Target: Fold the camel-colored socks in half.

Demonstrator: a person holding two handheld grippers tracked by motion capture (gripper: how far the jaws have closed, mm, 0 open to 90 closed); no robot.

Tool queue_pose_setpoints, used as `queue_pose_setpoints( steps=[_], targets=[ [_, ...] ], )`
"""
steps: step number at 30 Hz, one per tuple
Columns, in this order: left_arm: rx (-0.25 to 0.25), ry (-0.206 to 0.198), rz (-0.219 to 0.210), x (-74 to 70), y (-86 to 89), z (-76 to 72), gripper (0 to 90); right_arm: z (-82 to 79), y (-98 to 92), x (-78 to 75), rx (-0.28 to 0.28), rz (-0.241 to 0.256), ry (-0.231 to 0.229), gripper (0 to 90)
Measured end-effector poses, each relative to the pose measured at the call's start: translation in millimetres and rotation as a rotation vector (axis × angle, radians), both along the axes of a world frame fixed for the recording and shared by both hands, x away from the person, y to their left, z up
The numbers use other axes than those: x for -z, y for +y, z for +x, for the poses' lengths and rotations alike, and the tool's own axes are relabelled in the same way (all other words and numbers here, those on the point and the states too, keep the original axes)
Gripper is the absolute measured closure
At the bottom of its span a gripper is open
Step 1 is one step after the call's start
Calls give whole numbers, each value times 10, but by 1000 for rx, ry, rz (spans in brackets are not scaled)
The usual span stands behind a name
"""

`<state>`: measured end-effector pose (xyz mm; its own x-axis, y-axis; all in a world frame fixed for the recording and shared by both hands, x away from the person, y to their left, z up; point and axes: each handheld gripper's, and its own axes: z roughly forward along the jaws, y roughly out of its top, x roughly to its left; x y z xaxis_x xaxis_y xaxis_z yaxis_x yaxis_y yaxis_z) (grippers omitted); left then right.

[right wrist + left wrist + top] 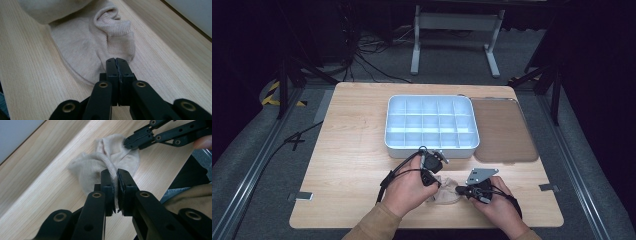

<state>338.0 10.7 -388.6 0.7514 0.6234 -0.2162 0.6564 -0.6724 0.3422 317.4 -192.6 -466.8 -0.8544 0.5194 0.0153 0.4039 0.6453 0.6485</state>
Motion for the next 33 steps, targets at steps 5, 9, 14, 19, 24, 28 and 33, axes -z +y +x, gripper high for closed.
queue_pose_setpoints(
  steps=[5, 9, 14, 19, 24, 28, 33],
  targets=[
    [16, -9, -2, 20, -92, 15, 836, -4, -5, 3, 5, 5, 1, 899],
    [30, -22, -13, 30, -148, 25, 836, -5, -11, 10, 5, 12, -1, 899],
    [48, -20, -25, 49, -242, 39, 836, -9, -16, 17, 7, 17, -3, 898],
    [76, -15, -7, 155, -378, 76, 835, -12, -27, 24, 11, 25, -5, 898],
    [60, -17, 0, 213, -445, 107, 834, -20, -28, 28, 11, 28, -8, 898],
    [59, -37, 13, 225, -474, 111, 832, -21, -32, 31, 12, 31, -10, 899],
    [67, -27, 17, 289, -505, 112, 821, -26, -29, 33, 13, 30, -15, 898]
  ],
)
